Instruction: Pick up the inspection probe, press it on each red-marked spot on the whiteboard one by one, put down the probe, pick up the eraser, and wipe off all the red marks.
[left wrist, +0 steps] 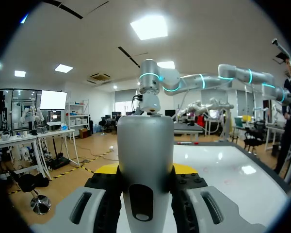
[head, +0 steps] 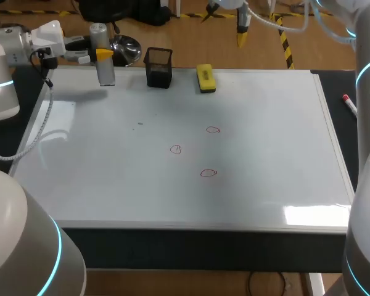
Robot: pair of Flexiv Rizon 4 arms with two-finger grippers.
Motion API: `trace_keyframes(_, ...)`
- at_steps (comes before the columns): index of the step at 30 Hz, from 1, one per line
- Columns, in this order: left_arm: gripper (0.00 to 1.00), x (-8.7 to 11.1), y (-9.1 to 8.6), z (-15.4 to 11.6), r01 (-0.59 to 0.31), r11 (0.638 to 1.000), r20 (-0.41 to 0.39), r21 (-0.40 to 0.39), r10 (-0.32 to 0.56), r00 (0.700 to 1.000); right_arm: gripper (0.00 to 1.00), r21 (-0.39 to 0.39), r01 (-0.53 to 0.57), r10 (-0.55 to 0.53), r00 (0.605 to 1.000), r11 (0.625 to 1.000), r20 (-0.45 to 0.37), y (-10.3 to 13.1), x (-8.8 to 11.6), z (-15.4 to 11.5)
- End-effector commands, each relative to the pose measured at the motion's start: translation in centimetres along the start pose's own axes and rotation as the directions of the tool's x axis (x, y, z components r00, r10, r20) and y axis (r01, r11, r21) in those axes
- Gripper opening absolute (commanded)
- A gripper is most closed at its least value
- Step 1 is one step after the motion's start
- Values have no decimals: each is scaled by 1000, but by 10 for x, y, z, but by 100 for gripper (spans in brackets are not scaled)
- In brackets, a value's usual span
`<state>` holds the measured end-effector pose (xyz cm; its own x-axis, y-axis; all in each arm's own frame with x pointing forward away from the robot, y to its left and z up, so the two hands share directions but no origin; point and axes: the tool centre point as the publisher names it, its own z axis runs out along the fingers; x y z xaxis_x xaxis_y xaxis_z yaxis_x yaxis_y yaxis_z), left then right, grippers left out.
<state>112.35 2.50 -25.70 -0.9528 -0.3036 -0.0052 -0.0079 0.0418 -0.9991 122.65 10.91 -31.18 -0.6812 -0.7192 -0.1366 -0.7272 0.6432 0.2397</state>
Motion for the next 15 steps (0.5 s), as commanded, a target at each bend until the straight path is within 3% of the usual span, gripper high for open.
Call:
trace_keyframes(1, 0, 1, -1, 0, -2, 1000, 3, 1, 2, 1000, 100, 216, 35, -41, 999, 976, 22, 13, 9, 3)
trace_keyframes(10, 0, 1, -1, 0, -2, 1000, 3, 1, 2, 1000, 100, 252, 125, -132, 991, 960, 9, 21, 12, 26)
trace_keyframes(15, 0, 1, -1, 0, -2, 1000, 3, 1, 2, 1000, 100, 188, 122, -119, 993, 975, -26, 24, 11, 32)
